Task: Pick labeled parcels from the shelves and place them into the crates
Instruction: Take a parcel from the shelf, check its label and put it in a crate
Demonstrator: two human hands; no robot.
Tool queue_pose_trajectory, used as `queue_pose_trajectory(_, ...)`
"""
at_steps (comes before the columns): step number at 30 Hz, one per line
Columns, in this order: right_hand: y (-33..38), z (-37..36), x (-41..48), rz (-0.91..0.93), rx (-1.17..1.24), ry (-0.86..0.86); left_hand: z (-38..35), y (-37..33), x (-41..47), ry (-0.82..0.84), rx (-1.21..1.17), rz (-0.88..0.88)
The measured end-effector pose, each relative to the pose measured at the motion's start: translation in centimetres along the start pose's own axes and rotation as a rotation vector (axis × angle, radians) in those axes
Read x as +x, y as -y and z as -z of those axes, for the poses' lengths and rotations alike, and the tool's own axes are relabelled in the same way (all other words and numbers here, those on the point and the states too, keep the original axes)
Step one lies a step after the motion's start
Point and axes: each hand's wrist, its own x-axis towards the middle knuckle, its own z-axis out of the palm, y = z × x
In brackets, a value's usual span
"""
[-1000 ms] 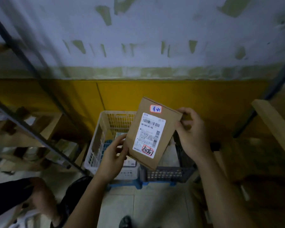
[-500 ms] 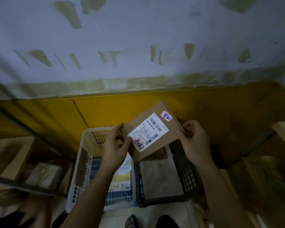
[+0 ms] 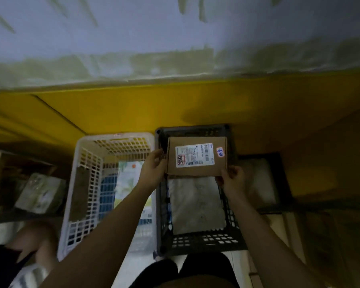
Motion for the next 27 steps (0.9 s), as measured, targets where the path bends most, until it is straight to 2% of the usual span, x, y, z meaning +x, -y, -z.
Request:
queue_pose_trajectory(4, -2.5, -2.3, 6.1, -0.083, -0.124, 0.039, -2.5, 2.2, 2.8, -0.073, 0.262, 0.054)
queue_pose_trajectory(8, -6.2, -4.2, 11.7, -0.154, -0.198, 0.105, -3.6, 5.6, 5.1, -0.112, 0.425, 0.156)
queue_pose_trajectory(15, -9.8, -7.7, 16.1, -0.239, -0.179, 0.148, -4.8, 10.3, 6.5, -0.083, 0.338, 0.348)
queue_pose_trajectory(23, -11.8, -10.7, 18.5, -0.275, -0.285, 0.152, -5.0, 12.4, 5.3, -0.069, 0.385, 0.250)
queue_pose_trajectory(25, -12.2, -11.0, 18.9, -0.247, -0.376, 0.172, -5.1, 12.4, 5.3, -0.073, 0.391, 0.242)
queue_pose_trajectory(27, -11.9, -11.1, 19.0, -0.188, -0.565, 0.208, -5.0, 12.5, 5.4, -0.075, 0.402, 0.240)
